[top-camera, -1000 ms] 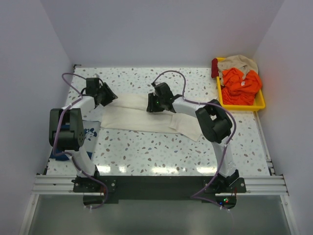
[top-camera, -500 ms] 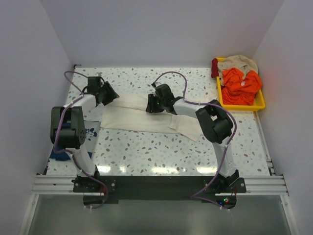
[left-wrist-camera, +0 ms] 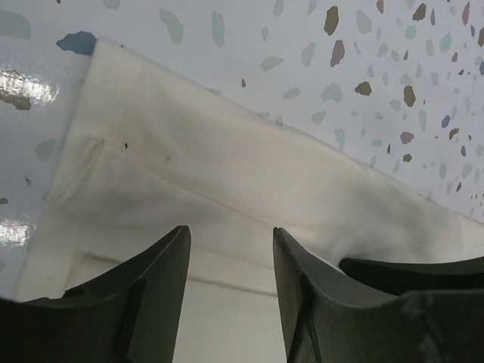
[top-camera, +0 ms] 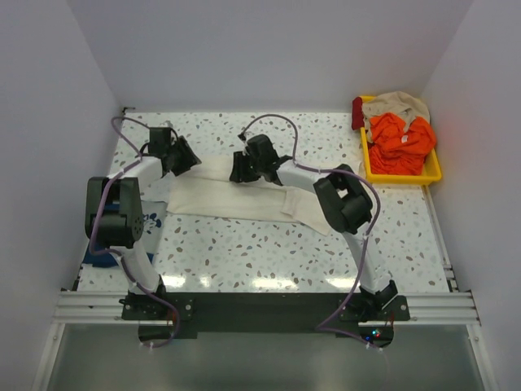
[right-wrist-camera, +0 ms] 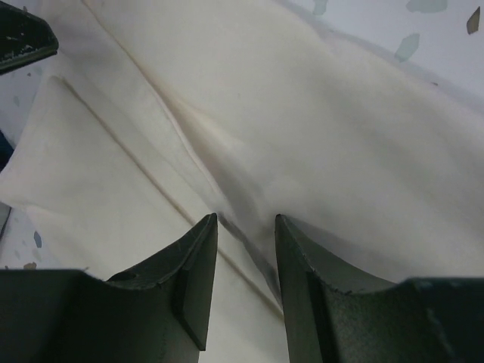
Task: Fold and stack the t-shirts
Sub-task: Fold the tshirt
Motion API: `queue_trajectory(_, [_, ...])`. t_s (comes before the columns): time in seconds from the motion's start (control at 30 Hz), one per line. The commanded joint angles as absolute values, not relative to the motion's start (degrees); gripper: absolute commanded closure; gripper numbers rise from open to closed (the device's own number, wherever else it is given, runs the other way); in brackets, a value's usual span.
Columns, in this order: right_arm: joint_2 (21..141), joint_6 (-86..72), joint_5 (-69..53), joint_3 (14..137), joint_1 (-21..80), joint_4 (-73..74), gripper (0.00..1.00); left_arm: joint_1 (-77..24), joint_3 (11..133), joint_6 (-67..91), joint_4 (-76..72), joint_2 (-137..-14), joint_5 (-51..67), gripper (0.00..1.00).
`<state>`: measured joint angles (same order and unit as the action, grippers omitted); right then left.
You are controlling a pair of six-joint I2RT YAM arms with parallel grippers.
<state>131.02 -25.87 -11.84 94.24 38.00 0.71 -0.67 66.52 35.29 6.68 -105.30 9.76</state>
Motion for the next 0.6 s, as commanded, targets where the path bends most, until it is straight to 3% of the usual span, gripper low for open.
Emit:
queue_trajectory(0.0, [132.97, -24.96, -13.53, 98.17, 38.76, 1.49, 0.59, -0.79, 69.08, 33.66, 7.21, -103.89, 9.23, 0.47])
queue_trajectory(0.57, [136.31, -24.79, -15.99, 101.34, 41.92, -2.02, 0.58, -0.79, 71.54, 32.17, 10.54, -103.27, 8.17, 0.44])
